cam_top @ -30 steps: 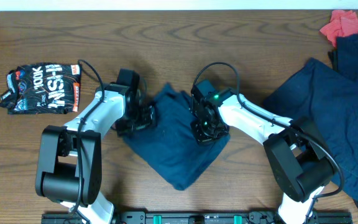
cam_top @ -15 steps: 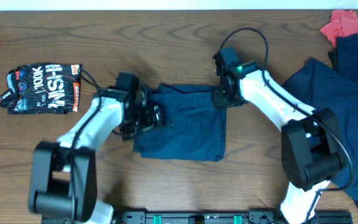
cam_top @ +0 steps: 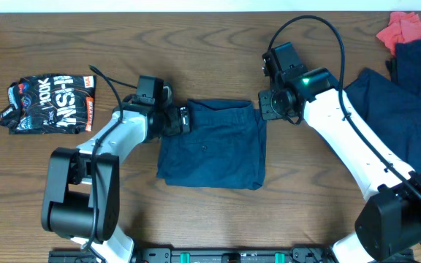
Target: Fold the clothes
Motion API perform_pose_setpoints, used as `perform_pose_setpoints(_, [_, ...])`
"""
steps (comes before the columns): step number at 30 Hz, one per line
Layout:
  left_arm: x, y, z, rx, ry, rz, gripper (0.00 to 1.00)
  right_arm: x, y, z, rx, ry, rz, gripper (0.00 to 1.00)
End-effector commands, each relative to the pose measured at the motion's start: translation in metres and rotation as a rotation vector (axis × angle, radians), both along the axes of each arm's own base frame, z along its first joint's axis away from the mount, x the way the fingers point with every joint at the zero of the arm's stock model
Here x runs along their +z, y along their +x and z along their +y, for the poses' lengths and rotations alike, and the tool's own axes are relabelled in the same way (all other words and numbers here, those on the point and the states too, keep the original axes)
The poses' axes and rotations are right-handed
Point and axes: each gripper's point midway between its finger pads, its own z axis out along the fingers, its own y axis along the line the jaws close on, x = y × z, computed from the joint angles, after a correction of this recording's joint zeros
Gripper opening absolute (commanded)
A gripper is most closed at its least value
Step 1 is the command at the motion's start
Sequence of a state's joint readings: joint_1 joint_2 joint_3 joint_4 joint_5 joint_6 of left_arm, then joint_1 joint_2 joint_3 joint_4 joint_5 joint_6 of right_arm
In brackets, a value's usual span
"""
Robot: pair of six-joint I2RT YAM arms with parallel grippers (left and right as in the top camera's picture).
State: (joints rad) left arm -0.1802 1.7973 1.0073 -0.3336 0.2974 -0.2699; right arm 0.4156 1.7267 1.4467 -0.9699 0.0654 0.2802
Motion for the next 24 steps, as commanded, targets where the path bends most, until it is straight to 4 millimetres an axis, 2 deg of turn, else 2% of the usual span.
perform_pose_setpoints(1, [-0.018,-0.014,-0.021,-0.070,-0.093,0.071,0.98,0.010,0.001,-0.001,0.006,-0.005,-0.027,0.44])
perform_pose_setpoints(4, [-0.015,-0.024,-0.045,-0.127,-0.184,0.100,1.00,0.011,0.002,-0.001,0.004,-0.004,-0.029,0.43])
perform_pose_setpoints(8, [-0.006,-0.029,-0.072,-0.199,-0.269,0.089,0.83,0.011,0.003,-0.001,0.004,-0.003,-0.031,0.43])
perform_pose_setpoints(9, [-0.005,-0.028,-0.077,-0.211,-0.270,0.075,0.73,0.011,0.002,-0.001,0.004,-0.005,-0.028,0.43])
perform_pose_setpoints(11, [-0.003,-0.025,-0.081,-0.224,-0.274,0.052,0.28,0.010,0.000,-0.002,0.004,-0.008,-0.019,0.42])
perform_pose_setpoints(12, [-0.001,-0.023,-0.083,-0.228,-0.277,0.040,0.12,0.009,-0.002,-0.003,0.004,-0.011,-0.013,0.42])
perform_pose_setpoints(13, [0.002,-0.020,-0.084,-0.231,-0.284,0.027,0.06,0.009,-0.003,-0.004,0.004,-0.015,-0.006,0.41])
perform_pose_setpoints(15, [0.012,-0.014,-0.082,-0.227,-0.290,-0.009,0.06,0.008,-0.006,-0.009,-0.006,-0.038,0.002,0.41])
perform_pose_setpoints(18, [0.038,0.005,-0.065,-0.183,-0.270,-0.101,0.06,0.010,-0.009,-0.022,-0.042,-0.099,0.000,0.42])
perform_pose_setpoints(20, [0.063,0.022,-0.041,-0.116,-0.235,-0.187,0.06,0.014,-0.010,-0.033,-0.069,-0.143,-0.011,0.42])
perform_pose_setpoints(22, [0.092,0.040,-0.009,-0.018,-0.197,-0.277,0.06,0.019,-0.010,-0.039,-0.089,-0.158,-0.024,0.41])
perform_pose_setpoints(24, [0.124,0.056,0.033,0.115,-0.160,-0.375,0.06,0.025,-0.011,-0.041,-0.094,-0.153,-0.039,0.41])
